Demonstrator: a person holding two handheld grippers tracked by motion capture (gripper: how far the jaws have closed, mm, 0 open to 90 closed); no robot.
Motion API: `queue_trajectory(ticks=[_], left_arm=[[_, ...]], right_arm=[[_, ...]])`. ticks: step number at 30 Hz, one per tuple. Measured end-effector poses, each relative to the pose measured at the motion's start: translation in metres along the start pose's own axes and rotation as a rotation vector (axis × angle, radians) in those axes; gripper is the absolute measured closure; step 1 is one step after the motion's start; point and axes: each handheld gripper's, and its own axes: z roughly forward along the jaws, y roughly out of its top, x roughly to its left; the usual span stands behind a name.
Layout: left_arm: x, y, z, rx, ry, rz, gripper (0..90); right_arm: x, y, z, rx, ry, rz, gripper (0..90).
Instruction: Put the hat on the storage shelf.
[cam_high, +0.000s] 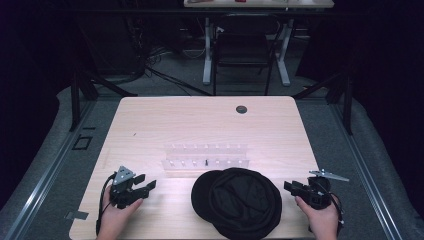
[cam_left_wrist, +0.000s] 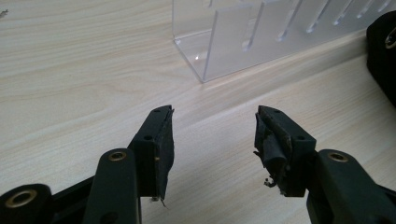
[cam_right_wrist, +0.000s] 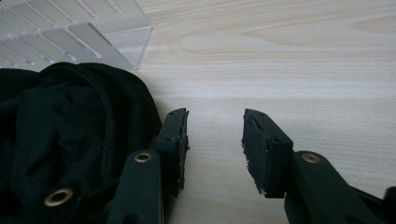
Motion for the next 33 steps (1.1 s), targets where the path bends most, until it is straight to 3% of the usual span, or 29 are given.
queue_trajectory(ticks=[6,11,13,18,21,29,33], left_arm=[[-0.002,0.000,0.001,0.007,0.001,0.003,47.2],[-0.003,-0.001,0.001,0.012,-0.002,0.012,47.2],[-0.004,-0.001,0.000,0.011,-0.003,0.013,47.1],[-0.005,0.000,0.000,0.010,-0.006,0.016,47.1],[-0.005,0.000,0.002,0.019,-0.009,0.015,47.1],[-0.006,-0.001,0.000,0.013,-0.003,0.012,47.1],[-0.004,0.000,-0.003,-0.005,-0.001,0.001,47.1]], right_arm=[[0.009,0.002,-0.006,0.042,-0.021,-0.030,57.8],[0.015,0.004,-0.010,0.035,-0.029,-0.051,59.8],[0.016,0.005,-0.014,0.031,0.002,-0.029,59.2],[0.019,0.006,-0.015,0.077,0.008,0.007,59.2],[0.025,0.006,-0.014,0.135,0.012,-0.005,58.9],[0.029,0.009,-0.011,0.179,0.029,0.004,57.7],[0.027,0.008,-0.006,0.243,0.075,0.047,64.7]])
